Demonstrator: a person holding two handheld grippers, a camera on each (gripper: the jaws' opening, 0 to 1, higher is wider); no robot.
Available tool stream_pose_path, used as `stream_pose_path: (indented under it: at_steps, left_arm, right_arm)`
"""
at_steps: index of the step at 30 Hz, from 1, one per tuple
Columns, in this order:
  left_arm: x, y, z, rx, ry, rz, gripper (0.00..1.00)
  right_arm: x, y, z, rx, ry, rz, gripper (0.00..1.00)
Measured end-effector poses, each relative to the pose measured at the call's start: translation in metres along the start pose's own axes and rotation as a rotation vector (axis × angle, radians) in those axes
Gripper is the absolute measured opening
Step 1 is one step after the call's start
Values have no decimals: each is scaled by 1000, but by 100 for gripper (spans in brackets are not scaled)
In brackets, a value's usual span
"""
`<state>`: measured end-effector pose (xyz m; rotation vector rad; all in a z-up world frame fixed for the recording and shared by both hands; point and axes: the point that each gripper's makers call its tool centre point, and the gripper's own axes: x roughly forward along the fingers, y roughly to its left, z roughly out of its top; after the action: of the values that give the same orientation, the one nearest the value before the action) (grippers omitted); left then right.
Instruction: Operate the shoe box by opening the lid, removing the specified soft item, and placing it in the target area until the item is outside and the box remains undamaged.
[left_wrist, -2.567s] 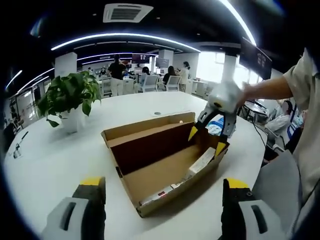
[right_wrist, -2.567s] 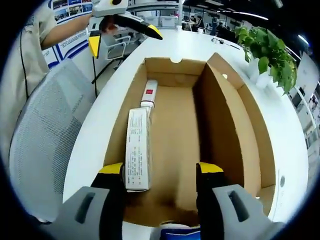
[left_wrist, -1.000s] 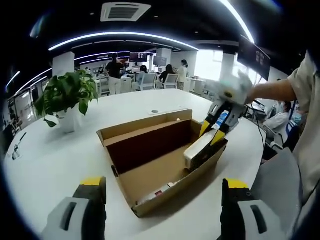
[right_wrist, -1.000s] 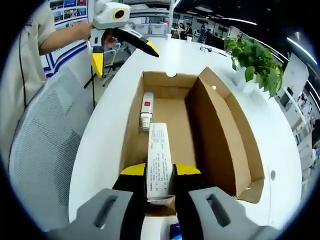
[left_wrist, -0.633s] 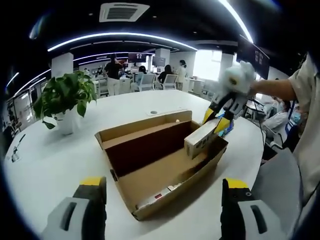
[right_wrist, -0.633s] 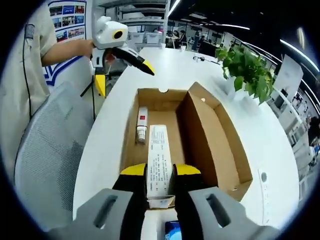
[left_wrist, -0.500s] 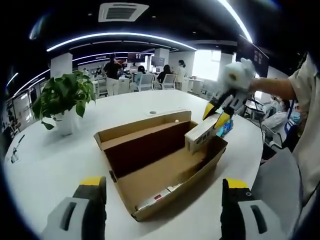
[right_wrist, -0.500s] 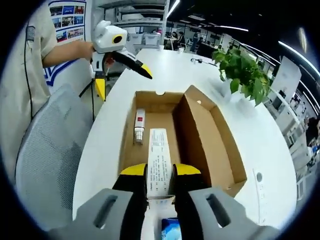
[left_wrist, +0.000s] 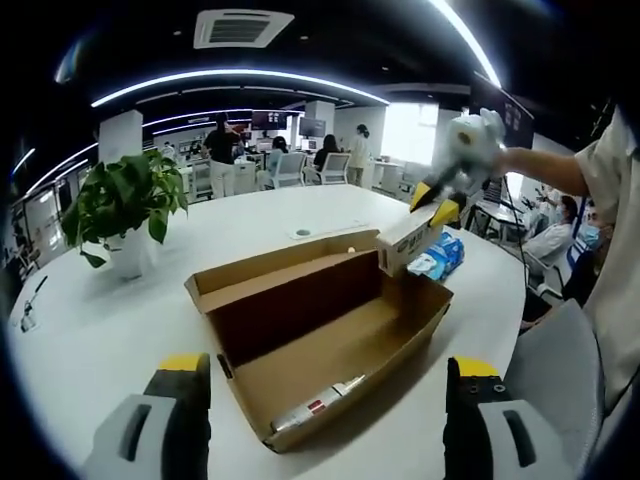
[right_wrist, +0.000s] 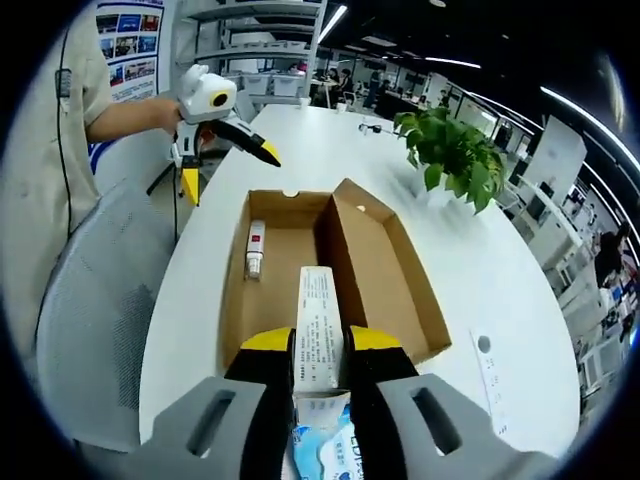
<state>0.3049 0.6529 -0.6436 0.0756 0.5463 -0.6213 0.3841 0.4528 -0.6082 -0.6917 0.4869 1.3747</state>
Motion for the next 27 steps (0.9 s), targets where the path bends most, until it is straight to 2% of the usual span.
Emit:
stream_pose_path:
  at_steps: [20, 27]
  left_arm:
    - [2, 2, -1, 5, 20, -10, 100]
    - [1, 3, 2, 7, 13, -12, 100]
  right_arm:
    - [-53, -39, -35, -9, 44, -63, 17]
    - [-66, -51, -53, -3, 68, -66, 17]
